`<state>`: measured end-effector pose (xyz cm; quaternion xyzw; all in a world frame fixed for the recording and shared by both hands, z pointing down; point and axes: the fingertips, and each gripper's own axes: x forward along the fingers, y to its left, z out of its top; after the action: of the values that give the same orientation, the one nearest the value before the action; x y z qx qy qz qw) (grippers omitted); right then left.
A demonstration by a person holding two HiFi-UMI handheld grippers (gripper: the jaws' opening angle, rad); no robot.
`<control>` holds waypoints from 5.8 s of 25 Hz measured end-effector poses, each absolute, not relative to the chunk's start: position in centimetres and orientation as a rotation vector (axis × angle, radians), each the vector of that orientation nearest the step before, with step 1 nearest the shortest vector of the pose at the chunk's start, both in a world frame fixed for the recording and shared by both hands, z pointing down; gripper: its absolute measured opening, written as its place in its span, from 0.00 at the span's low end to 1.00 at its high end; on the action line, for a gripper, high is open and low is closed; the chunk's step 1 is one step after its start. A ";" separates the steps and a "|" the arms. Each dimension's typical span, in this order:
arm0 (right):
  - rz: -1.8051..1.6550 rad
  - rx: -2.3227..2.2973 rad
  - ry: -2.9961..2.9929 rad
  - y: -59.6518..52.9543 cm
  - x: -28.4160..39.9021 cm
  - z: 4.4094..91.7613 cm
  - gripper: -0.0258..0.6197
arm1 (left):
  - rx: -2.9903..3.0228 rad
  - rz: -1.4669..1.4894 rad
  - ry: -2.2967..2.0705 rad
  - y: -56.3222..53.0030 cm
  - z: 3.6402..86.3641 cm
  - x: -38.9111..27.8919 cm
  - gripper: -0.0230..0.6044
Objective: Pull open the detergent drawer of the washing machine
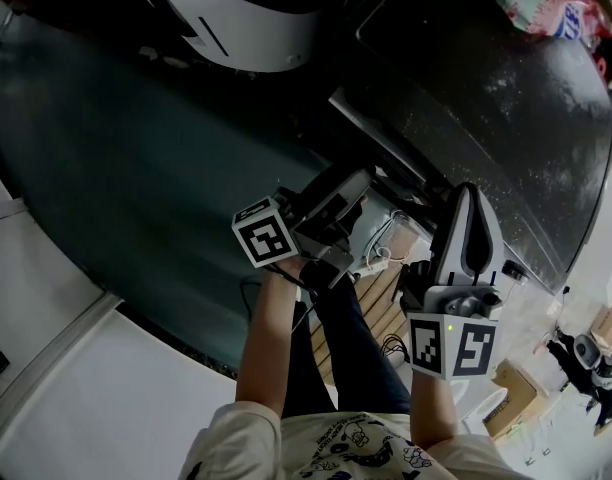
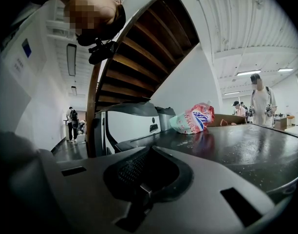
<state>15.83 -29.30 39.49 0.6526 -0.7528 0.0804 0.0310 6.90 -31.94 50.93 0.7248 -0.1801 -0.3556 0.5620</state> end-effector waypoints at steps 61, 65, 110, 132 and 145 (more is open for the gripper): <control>0.240 1.978 -2.332 -21.6 9.8 39.8 0.06 | 1.729 -0.838 -0.415 -21.3 51.3 -0.2 0.34; 0.240 1.976 -2.335 -21.3 9.6 39.7 0.06 | 1.723 -0.837 -0.418 -21.2 51.4 -0.4 0.34; 0.090 1.783 -2.513 -14.5 2.6 26.0 0.06 | 2.092 -0.376 -1.662 -12.8 31.7 -16.4 0.06; -0.039 1.595 -2.739 -7.0 -3.6 15.1 0.06 | 2.158 -0.109 -2.243 -2.4 15.5 -21.0 0.06; -0.114 1.588 -2.794 -3.1 -3.9 11.9 0.06 | 2.174 -0.098 -2.326 1.8 11.9 -21.2 0.06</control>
<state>-3.93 -3.08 11.89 0.4935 -0.8683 -0.0353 -0.0372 -21.16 1.77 11.86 0.6824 -0.7300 -0.0306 -0.0218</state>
